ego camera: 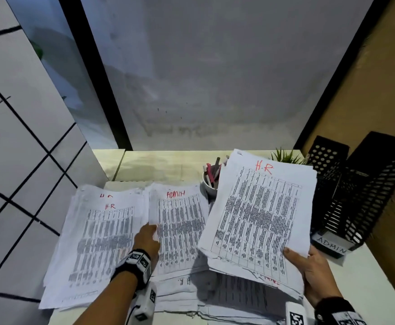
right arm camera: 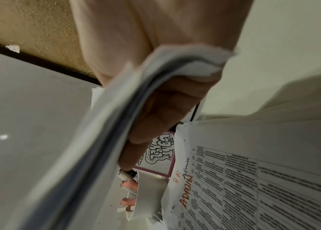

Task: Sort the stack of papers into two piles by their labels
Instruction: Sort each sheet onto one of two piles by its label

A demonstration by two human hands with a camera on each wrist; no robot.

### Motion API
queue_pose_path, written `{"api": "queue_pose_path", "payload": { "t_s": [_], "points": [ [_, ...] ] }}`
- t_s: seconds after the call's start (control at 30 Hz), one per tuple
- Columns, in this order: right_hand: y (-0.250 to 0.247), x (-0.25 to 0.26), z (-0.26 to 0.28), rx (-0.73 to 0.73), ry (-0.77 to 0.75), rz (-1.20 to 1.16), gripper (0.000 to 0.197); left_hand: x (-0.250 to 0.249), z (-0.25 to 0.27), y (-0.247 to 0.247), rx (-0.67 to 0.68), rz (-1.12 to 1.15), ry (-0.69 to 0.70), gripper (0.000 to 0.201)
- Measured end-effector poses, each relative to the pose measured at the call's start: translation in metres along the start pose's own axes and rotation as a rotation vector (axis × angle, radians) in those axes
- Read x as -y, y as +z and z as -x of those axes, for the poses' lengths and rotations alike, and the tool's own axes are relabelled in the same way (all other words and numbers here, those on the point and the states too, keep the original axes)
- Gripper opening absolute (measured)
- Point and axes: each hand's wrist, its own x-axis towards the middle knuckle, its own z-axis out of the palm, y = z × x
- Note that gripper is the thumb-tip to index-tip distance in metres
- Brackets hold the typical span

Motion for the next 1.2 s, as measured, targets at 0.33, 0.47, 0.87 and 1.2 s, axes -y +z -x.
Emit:
{"api": "queue_pose_path", "payload": {
  "t_s": [0.33, 0.47, 0.87, 1.2],
  "points": [
    [0.015, -0.005, -0.003, 0.044, 0.04, 0.063, 0.058, -0.114, 0.046, -0.01, -0.135, 0.551, 0.309, 0.023],
    [0.017, -0.005, -0.007, 0.068, 0.052, 0.083, 0.045, -0.142, 0.061, -0.007, -0.194, 0.739, 0.299, 0.021],
    [0.025, -0.001, -0.004, 0.094, 0.043, 0.05, 0.042, -0.125, 0.069, 0.011, -0.388, 0.699, 0.505, 0.026],
    [0.025, 0.002, -0.006, 0.109, 0.037, 0.073, 0.051, -0.115, 0.091, 0.009, -0.331, 0.544, 0.746, 0.019]
  ]
}}
